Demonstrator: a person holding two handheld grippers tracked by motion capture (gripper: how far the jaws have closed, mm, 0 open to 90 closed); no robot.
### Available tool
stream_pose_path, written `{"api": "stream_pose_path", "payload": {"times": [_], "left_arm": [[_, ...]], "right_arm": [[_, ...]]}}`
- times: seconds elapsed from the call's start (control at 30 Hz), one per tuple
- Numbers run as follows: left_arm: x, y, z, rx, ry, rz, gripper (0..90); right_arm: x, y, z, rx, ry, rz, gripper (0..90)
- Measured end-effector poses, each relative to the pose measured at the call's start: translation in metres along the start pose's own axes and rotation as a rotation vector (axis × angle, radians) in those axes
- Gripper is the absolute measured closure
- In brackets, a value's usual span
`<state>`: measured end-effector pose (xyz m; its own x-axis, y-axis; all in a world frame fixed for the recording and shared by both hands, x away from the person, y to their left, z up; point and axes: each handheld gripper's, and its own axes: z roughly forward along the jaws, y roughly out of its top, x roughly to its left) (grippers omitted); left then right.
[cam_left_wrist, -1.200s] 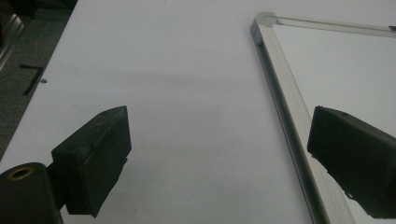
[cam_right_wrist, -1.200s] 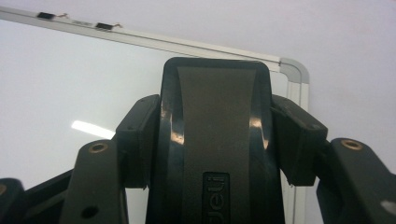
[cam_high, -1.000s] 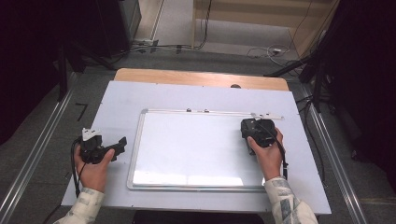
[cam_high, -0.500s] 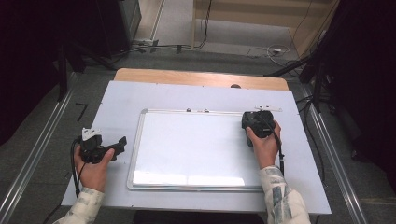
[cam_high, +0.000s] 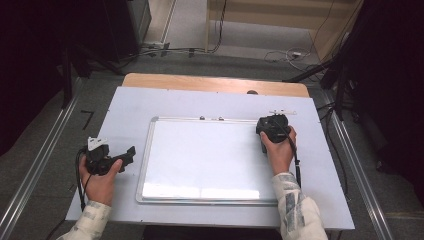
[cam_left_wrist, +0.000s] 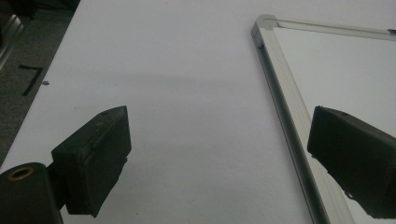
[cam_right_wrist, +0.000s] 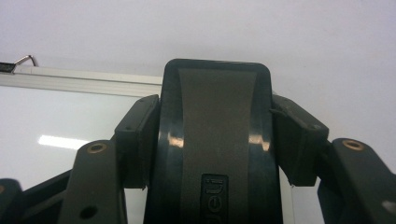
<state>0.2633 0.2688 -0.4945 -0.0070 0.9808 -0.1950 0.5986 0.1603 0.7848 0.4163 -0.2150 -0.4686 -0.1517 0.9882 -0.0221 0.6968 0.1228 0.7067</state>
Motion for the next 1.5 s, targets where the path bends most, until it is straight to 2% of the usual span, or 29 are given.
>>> {"api": "stream_pose_path", "payload": {"times": [0.3,0.43,0.53,0.7,0.93,1.23,1.5], "left_arm": [[0.000,0.000,0.000,0.000,0.000,-0.002,6.7],[0.000,0.000,0.001,0.002,0.001,-0.002,6.7],[0.000,0.000,0.001,0.003,0.002,-0.001,6.7],[0.001,0.000,0.001,0.004,0.002,-0.001,6.7],[0.000,0.000,0.001,0.003,0.004,-0.002,6.7],[0.000,-0.001,0.001,0.008,0.003,0.001,6.7],[-0.001,-0.001,0.002,0.007,0.003,0.001,6.7]], "right_arm": [[-0.006,-0.002,0.015,0.059,-0.002,0.009,36.8],[-0.006,-0.002,0.017,0.059,-0.002,0.003,36.8],[-0.008,-0.002,0.016,0.055,0.012,0.017,36.0],[-0.012,0.002,0.007,0.019,0.049,0.049,30.6],[-0.013,0.001,-0.008,-0.012,0.096,0.030,23.4],[-0.016,-0.006,-0.029,-0.045,0.122,0.008,18.8],[-0.021,-0.016,-0.046,-0.082,0.127,0.022,17.1]]}}
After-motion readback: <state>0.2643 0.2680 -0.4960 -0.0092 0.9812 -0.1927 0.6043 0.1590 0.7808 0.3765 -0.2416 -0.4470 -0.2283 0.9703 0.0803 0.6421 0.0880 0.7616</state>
